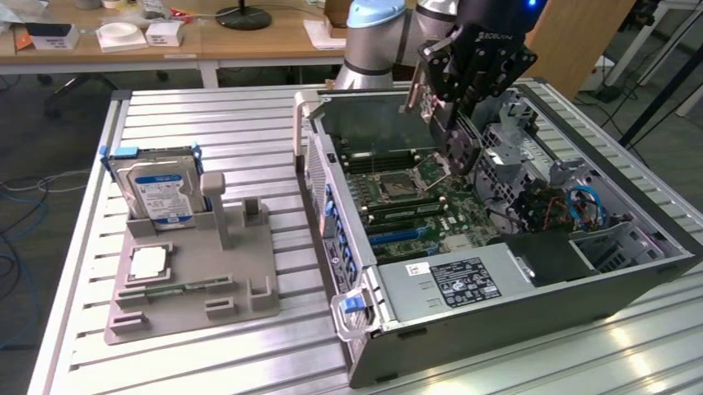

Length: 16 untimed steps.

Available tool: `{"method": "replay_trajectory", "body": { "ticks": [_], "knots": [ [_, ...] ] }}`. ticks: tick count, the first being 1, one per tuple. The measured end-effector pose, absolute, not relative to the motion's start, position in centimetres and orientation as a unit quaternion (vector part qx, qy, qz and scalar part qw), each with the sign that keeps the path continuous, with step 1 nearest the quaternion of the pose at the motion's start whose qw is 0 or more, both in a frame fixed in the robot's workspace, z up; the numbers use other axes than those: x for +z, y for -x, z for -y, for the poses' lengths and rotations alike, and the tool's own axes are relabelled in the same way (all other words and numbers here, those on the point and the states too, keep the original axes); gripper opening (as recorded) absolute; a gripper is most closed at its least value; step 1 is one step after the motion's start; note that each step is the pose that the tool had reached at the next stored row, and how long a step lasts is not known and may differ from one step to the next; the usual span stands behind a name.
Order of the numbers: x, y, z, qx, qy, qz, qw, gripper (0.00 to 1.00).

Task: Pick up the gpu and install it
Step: 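Pick up the gpu and move the gpu toward the slot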

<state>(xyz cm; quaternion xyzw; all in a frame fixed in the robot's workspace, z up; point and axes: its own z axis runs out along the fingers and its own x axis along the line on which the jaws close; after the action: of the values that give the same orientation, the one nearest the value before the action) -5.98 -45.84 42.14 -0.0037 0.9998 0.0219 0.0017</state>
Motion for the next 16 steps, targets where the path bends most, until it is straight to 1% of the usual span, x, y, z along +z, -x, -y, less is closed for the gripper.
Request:
{"method": "replay_trajectory", "body": {
  "ticks": [16],
  "knots": [
    [42.1,2.7,45.8,0.022,0.011,-1.000,0.002,0.26]
  ]
}}
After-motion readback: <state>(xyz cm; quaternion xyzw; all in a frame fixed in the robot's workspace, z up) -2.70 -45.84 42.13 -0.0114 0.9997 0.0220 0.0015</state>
